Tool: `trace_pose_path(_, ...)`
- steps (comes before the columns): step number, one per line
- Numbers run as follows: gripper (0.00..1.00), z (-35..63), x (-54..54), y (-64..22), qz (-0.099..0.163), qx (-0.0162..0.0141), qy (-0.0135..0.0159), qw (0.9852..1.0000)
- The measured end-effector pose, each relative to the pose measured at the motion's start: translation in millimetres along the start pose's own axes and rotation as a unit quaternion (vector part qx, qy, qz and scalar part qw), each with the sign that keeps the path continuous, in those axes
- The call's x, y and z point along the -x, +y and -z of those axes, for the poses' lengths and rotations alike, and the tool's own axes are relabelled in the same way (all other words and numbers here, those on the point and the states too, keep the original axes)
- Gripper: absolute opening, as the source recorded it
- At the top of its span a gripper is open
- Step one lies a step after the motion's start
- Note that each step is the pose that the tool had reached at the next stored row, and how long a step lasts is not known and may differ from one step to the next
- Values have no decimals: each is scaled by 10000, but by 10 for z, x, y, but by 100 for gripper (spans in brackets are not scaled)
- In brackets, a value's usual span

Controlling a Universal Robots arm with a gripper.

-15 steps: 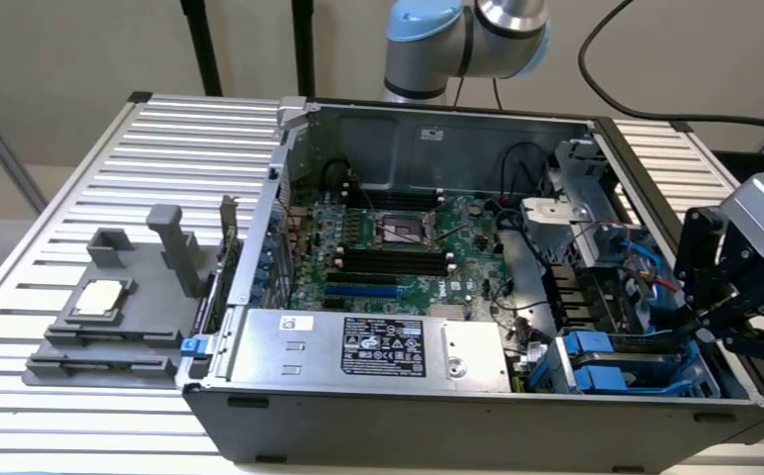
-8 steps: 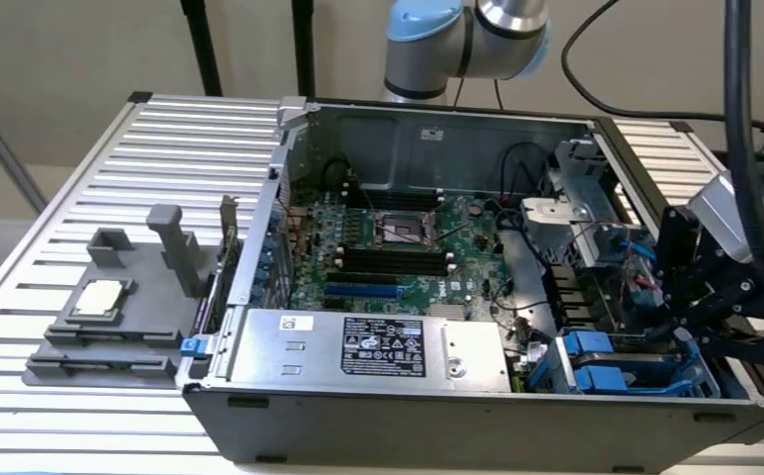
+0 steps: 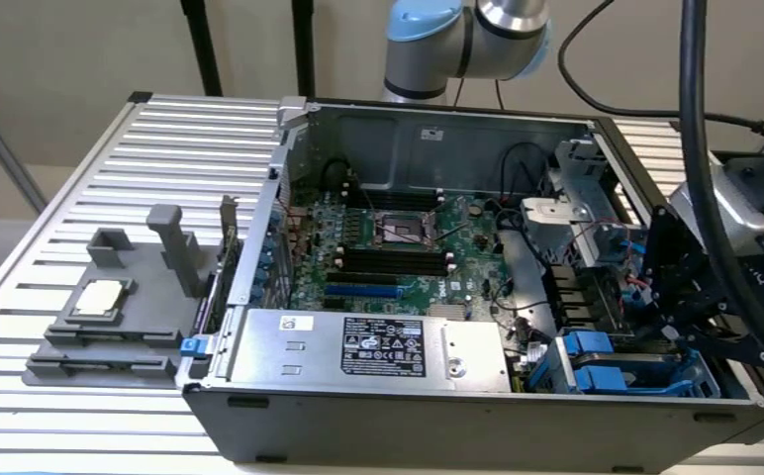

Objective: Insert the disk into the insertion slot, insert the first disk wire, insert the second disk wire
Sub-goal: 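Insert the first disk wire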

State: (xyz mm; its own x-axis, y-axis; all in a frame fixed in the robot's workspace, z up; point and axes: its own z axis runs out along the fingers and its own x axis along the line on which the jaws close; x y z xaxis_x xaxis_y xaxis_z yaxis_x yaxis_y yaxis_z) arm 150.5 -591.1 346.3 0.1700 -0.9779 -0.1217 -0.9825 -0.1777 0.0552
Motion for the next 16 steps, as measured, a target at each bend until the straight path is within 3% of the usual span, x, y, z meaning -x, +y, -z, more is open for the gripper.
trace_pose_path(6, 17, -16, -2, -1, -457, -47, -27, 9989)
trace_pose_path(9, 17, -28, -3, -2, -722, -69, -43, 9974)
trace_pose_path(16, 17, -49, -6, -3, -1168, -87, -73, 9931)
